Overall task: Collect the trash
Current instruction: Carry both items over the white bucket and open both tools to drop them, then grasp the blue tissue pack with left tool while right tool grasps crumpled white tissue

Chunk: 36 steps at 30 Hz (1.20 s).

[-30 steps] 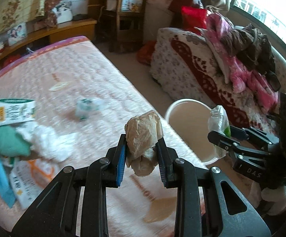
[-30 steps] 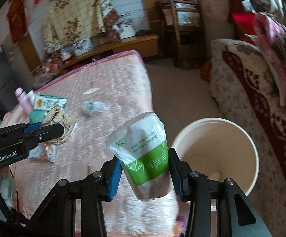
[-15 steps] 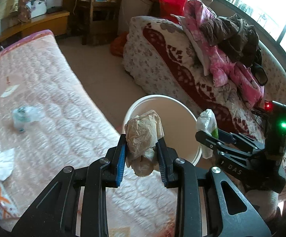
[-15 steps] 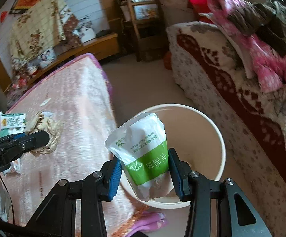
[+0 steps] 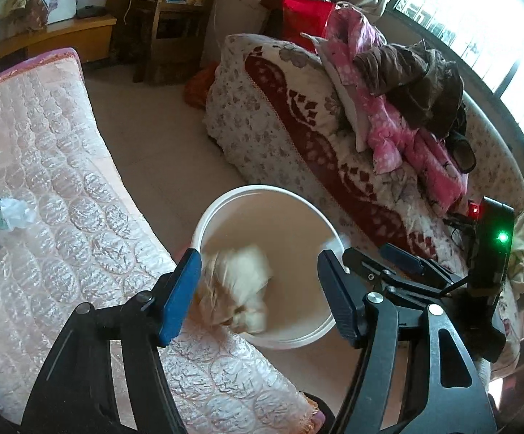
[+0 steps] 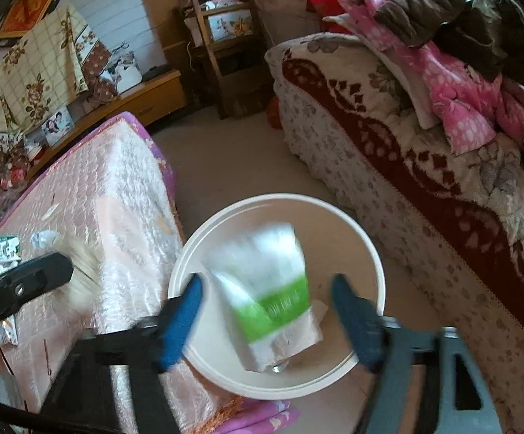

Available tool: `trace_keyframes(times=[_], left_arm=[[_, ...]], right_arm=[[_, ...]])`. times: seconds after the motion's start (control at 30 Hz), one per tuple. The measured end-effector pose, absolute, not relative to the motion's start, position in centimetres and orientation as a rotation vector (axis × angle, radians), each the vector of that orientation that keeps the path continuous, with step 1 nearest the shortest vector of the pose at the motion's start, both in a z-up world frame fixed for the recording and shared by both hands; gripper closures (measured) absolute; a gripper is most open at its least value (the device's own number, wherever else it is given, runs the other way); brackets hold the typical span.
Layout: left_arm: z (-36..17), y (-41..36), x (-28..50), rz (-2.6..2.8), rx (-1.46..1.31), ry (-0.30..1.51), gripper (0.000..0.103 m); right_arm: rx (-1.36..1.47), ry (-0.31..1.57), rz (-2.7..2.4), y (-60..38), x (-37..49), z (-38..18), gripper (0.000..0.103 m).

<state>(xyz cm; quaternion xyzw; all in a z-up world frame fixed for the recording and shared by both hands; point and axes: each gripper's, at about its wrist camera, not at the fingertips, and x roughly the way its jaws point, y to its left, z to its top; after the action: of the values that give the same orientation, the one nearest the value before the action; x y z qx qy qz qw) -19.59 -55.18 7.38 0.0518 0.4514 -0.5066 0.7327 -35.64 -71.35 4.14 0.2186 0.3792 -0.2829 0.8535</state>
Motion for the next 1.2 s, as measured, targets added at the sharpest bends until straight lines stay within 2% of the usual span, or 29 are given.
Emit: trace_keyframes(times=[1.2], left_arm=[[10.1,-42.8,-16.8,-0.757,0.178,0.84,0.037]], right_arm=[[0.356,0.803,-0.465,-62.2,-31.1,6.2,0.025]])
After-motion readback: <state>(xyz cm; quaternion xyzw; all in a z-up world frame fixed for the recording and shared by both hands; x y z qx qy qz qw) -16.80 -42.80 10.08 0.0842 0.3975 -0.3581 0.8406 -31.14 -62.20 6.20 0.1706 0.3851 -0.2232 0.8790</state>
